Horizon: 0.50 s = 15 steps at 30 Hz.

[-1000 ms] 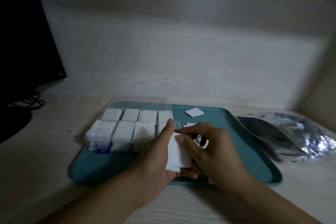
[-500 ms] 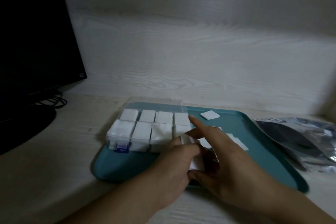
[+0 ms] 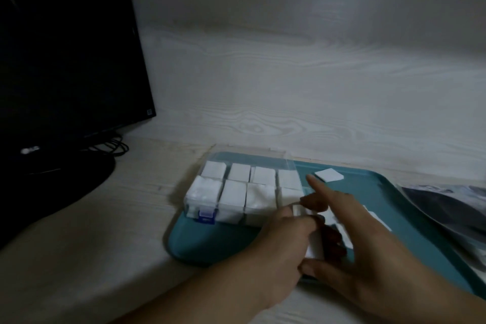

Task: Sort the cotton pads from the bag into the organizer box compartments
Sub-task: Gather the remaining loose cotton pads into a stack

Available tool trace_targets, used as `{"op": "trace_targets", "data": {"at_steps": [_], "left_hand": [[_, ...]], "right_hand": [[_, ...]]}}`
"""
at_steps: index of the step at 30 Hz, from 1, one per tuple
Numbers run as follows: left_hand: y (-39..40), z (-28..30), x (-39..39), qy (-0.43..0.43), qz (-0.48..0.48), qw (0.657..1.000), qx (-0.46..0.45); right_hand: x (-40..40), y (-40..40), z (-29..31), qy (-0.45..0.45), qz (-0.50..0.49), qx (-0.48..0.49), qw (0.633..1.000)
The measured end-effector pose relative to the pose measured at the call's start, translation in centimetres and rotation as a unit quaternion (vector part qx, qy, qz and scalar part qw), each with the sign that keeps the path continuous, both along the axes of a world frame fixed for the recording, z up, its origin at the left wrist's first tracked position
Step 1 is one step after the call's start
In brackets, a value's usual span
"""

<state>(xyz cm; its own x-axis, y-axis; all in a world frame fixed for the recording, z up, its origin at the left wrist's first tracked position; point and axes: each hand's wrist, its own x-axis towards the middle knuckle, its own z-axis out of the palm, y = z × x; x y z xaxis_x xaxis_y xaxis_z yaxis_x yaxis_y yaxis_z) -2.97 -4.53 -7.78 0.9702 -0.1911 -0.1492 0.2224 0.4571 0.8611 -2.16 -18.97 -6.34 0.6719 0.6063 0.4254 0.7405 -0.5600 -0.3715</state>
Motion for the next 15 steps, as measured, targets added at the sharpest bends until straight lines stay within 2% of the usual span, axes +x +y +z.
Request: {"op": "trace_targets", "data": {"at_steps": [2, 4, 6, 7, 9, 11, 15], "left_hand": [[0.2, -0.1, 0.2, 0.014, 0.012, 0.999, 0.028], [0.4, -0.1, 0.2, 0.015, 0.015, 0.998, 0.058], [0.5, -0.1, 0.2, 0.012, 0.012, 0.998, 0.065], [0.6, 0.0, 0.1, 0.011, 0.011, 0.998, 0.063], [0.4, 0.0, 0.1, 0.008, 0.011, 0.998, 0.054], [0.2, 0.0, 0.1, 0.008, 0.01, 0.999, 0.044], [0.1, -0.3, 0.0, -0.01, 0.01, 0.998, 0.059]], "right_hand": [[0.0, -1.0, 1.7, 0.036, -0.017, -0.02, 0.999], [0.4, -3.5, 1.5, 0.086, -0.074, -0.077, 0.991], [2.1, -8.6, -0.2, 0.15, -0.113, -0.187, 0.964], [3.1, -9.6, -0.7, 0.173, -0.1, -0.243, 0.949], [3.2, -7.7, 0.2, 0.236, -0.081, -0.332, 0.91], [1.4, -4.9, 2.7, 0.205, -0.098, -0.318, 0.921], [1.0, -4.3, 4.2, 0.164, -0.09, -0.26, 0.947]]}}
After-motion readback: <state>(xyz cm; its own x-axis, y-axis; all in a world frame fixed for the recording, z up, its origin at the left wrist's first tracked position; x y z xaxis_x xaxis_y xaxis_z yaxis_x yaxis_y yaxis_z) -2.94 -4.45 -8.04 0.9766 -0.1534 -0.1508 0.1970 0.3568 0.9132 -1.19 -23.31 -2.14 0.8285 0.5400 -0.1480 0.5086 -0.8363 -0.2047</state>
